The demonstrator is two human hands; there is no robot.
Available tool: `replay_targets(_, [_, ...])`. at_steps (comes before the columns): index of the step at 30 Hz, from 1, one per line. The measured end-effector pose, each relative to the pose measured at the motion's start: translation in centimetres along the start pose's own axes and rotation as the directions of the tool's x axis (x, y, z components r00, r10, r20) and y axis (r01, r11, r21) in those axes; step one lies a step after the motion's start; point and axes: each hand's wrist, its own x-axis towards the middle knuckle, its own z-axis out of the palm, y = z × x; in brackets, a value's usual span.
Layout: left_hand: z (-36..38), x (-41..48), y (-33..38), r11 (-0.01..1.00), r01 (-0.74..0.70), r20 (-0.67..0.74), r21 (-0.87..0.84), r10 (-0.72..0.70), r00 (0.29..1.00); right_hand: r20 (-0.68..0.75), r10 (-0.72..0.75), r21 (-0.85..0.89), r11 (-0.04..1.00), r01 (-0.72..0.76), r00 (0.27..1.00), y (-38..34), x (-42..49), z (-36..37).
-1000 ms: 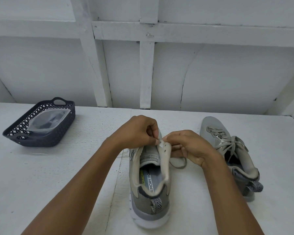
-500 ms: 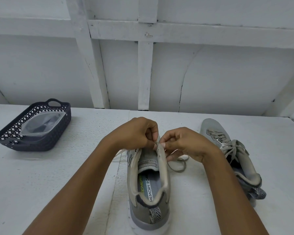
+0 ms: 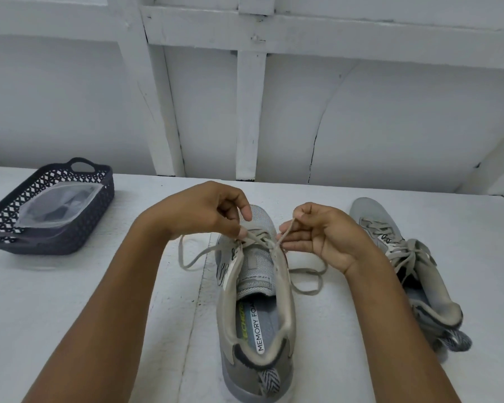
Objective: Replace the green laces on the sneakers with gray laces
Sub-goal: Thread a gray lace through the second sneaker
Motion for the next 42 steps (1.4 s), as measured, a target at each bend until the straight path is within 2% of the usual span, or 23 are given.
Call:
replay_targets(3, [-0.7, 0.0, -0.6, 1.0, 0.017, -0.011, -0.021, -0.017, 1.0, -0.126, -0.001, 0.027, 1.0, 0.005, 0.992, 0.1, 0.6, -0.1])
replay_targets(5, [-1.1, -0.1, -0.9, 0.999, 0.031, -0.042, 0.018, -0.03, 0.999, -0.157, -0.007, -0.139, 0.99, -0.015, 0.988, 0.3, 0.7, -0.4])
replay_targets(7, [-1.6, -0.2, -1.2, 0.995, 0.059, -0.099, 0.074, -0.052, 0.994, -0.092, 0.008, -0.392, 0.919, -0.044, 0.996, 0.4, 0.5, -0.5])
replay_targets(9, [-2.0, -0.2, -1.5, 0.989, 0.09, -0.183, 0.118, -0.068, 0.981, -0.022, 0.048, -0.616, 0.786, -0.051, 0.999, 0.2, -0.1, -0.6])
replay_targets(11, [-2.2, -0.1, -1.6, 0.987, 0.097, -0.283, 0.125, -0.058, 0.957, 0.047, 0.083, -0.715, 0.698, -0.024, 0.995, -0.3, -0.8, -0.7])
replay_targets(12, [-2.3, -0.1, -1.6, 0.99, 0.089, -0.332, 0.11, -0.048, 0.942, 0.087, 0.091, -0.724, 0.69, 0.0, 0.992, -0.5, -1.1, -0.8])
replay_targets(14, [-2.4, -0.1, -1.5, 0.994, 0.066, -0.407, 0.084, -0.026, 0.913, 0.129, 0.063, -0.678, 0.734, 0.042, 0.99, -0.7, -1.3, -0.9])
replay_targets(15, [-2.5, -0.1, -1.4, 0.995, 0.055, -0.428, 0.079, -0.016, 0.904, 0.124, 0.032, -0.614, 0.788, 0.051, 0.992, -0.7, -1.2, -0.9])
replay_targets(18, [-2.4, -0.3, -1.2, 0.997, 0.028, -0.429, 0.068, 0.004, 0.903, 0.062, -0.003, -0.196, 0.981, 0.015, 0.998, -0.9, -0.6, -0.4])
replay_targets(20, [-2.3, -0.3, -1.1, 0.997, 0.024, -0.416, 0.071, 0.008, 0.909, 0.036, 0.015, 0.096, 0.995, -0.018, 0.999, -1.3, -0.4, 0.0])
replay_targets(21, [-2.2, -0.3, -1.1, 0.997, 0.02, -0.412, 0.071, 0.011, 0.911, 0.004, 0.021, 0.175, 0.984, -0.022, 1.0, -1.4, -0.2, 0.2])
replay_targets(23, [-2.2, -0.2, -1.0, 0.998, 0.009, -0.401, 0.062, 0.017, 0.916, -0.098, 0.029, 0.149, 0.989, -0.014, 0.995, -1.2, 0.1, 0.3])
replay_targets(25, [-2.1, -0.1, -1.0, 0.998, 0.007, -0.393, 0.055, 0.015, 0.919, -0.159, 0.007, -0.008, 1.0, -0.008, 0.987, -0.9, 0.2, 0.3])
replay_targets(27, [-1.9, 0.0, -0.9, 0.998, 0.011, -0.385, 0.069, 0.017, 0.923, -0.148, -0.019, -0.199, 0.98, -0.011, 0.989, -0.5, 0.2, 0.3])
replay_targets(29, [-1.7, 0.1, -0.9, 0.995, 0.014, -0.375, 0.095, 0.023, 0.927, -0.109, -0.013, -0.429, 0.903, -0.036, 0.994, -0.4, 0.1, 0.3])
replay_targets(31, [-1.6, 0.2, -1.0, 0.988, 0.029, -0.352, 0.152, 0.027, 0.936, -0.069, 0.005, -0.635, 0.771, -0.048, 0.998, -0.5, -0.1, 0.2])
replay_targets(33, [-1.5, 0.1, -1.0, 0.971, 0.055, -0.291, 0.233, 0.015, 0.957, -0.008, 0.049, -0.714, 0.699, -0.04, 0.999, -0.6, -0.5, 0.0])
replay_targets(36, [-1.1, 0.0, -0.8, 0.957, 0.061, -0.188, 0.282, -0.007, 0.982, 0.131, 0.119, -0.678, 0.735, 0.001, 0.984, -0.9, -1.0, -0.2])
replay_targets(39, [-0.9, 0.0, -0.6, 0.959, 0.05, -0.166, 0.28, -0.003, 0.986, 0.159, 0.071, -0.594, 0.804, 0.038, 0.985, -0.8, -0.8, -0.1])
replay_targets(41, [-0.9, 0.1, -0.6, 0.961, 0.045, -0.164, 0.272, 0.0, 0.987, 0.095, 0.004, -0.401, 0.916, 0.034, 0.996, -0.7, -0.3, 0.4])
replay_targets(42, [-1.0, 0.1, -0.6, 0.963, 0.046, -0.163, 0.265, -0.002, 0.987, 0.038, 0.011, -0.225, 0.974, -0.002, 0.999, -0.8, 0.0, 0.7])
